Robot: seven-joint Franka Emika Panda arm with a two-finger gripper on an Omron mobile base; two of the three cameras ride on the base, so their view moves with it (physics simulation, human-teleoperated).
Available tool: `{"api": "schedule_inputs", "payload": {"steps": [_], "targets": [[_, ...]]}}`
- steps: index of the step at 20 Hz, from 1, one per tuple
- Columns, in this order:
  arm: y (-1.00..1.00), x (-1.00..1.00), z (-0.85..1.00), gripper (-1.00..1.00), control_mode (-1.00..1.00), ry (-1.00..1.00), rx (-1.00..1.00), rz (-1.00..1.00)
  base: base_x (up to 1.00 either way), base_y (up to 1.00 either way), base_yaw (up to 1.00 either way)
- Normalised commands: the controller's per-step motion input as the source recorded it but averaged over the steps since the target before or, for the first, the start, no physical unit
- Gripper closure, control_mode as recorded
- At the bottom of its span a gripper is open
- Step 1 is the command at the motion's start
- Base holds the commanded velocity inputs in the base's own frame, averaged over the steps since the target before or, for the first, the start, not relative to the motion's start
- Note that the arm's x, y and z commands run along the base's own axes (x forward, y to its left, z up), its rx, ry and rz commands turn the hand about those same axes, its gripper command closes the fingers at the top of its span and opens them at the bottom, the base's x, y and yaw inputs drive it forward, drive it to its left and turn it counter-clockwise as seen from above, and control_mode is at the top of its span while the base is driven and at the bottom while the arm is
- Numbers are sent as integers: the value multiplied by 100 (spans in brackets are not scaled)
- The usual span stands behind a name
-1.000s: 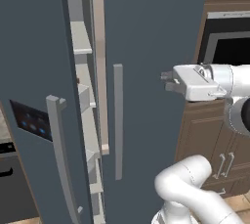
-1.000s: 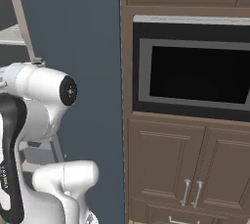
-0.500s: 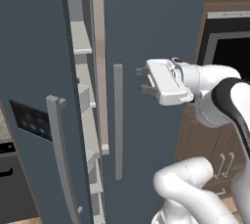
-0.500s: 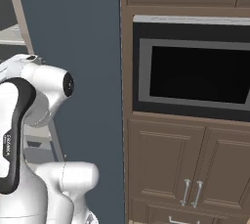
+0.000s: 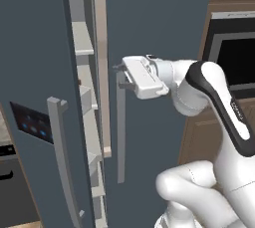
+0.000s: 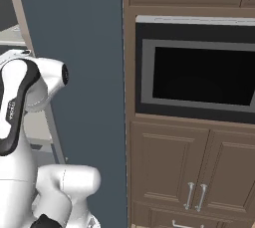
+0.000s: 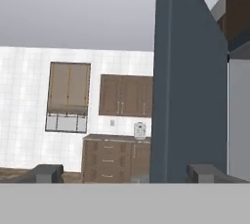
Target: Open the freezer door, pick up the ice cube tray from the freezer, and place it on the dining counter.
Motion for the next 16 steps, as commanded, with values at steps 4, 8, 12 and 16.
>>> {"api": "schedule_inputs", "payload": {"steps": [4, 8, 12, 16], "targets": [[63, 14, 0, -100, -100, 0, 0, 2, 0, 0, 0], [60, 1, 0, -100, -100, 0, 0, 1, 0, 0, 0], [46, 9, 0, -100, -100, 0, 0, 1, 0, 0, 0], [18, 14, 7, -100, -100, 0, 0, 1, 0, 0, 0]]}}
